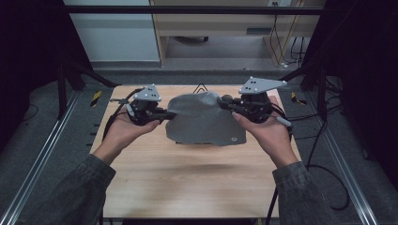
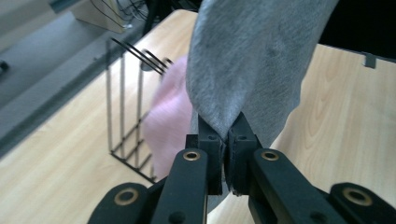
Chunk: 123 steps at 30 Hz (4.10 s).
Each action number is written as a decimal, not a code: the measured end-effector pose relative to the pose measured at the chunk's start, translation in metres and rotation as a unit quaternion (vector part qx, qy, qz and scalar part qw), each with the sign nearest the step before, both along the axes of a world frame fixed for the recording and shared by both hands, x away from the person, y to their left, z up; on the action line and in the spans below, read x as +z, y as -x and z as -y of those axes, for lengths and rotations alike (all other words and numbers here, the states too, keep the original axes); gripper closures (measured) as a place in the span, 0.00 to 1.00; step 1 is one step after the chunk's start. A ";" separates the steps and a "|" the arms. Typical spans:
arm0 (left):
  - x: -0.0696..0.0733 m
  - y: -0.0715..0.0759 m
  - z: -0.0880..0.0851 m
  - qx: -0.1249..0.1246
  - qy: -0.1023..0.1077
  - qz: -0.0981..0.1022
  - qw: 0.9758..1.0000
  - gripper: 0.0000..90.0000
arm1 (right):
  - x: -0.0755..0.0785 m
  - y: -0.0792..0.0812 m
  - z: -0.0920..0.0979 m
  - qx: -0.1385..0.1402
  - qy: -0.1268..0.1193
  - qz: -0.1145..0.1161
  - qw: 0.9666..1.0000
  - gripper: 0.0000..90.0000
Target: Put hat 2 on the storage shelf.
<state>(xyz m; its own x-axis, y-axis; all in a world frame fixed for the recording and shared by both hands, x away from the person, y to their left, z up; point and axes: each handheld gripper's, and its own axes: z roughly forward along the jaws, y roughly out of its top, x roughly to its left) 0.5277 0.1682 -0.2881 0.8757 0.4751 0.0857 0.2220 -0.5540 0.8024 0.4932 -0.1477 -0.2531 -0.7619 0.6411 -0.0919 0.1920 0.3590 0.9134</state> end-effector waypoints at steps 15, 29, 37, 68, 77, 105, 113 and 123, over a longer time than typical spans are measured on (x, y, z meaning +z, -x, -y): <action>0.029 0.001 0.001 0.012 0.003 0.017 1.000 0.96 | 0.019 -0.004 0.003 -0.002 -0.020 0.007 1.000 0.96; 0.071 -0.019 0.017 0.024 0.009 0.040 0.999 0.96 | 0.046 -0.036 0.020 -0.029 -0.072 0.001 0.997 0.95; 0.079 -0.023 0.022 0.034 0.035 0.047 0.998 0.96 | 0.050 -0.044 0.029 -0.046 -0.086 0.006 0.995 0.96; 0.049 -0.089 0.032 0.107 0.054 0.080 0.990 0.96 | 0.013 -0.119 0.021 -0.100 -0.083 0.027 0.991 0.95; 0.018 -0.101 0.028 0.111 0.054 0.058 0.991 0.96 | -0.017 -0.135 0.012 -0.105 -0.052 0.009 0.993 0.95; -0.009 -0.094 0.033 0.111 0.054 0.041 0.992 0.97 | -0.040 -0.127 0.018 -0.105 -0.053 -0.015 0.993 0.95; -0.016 -0.095 0.032 0.109 0.056 0.036 0.992 0.96 | -0.047 -0.127 0.019 -0.103 -0.053 -0.022 0.993 0.95; -0.040 -0.099 0.027 0.110 0.052 0.013 0.993 0.96 | -0.063 -0.128 0.013 -0.104 -0.037 -0.036 0.993 0.95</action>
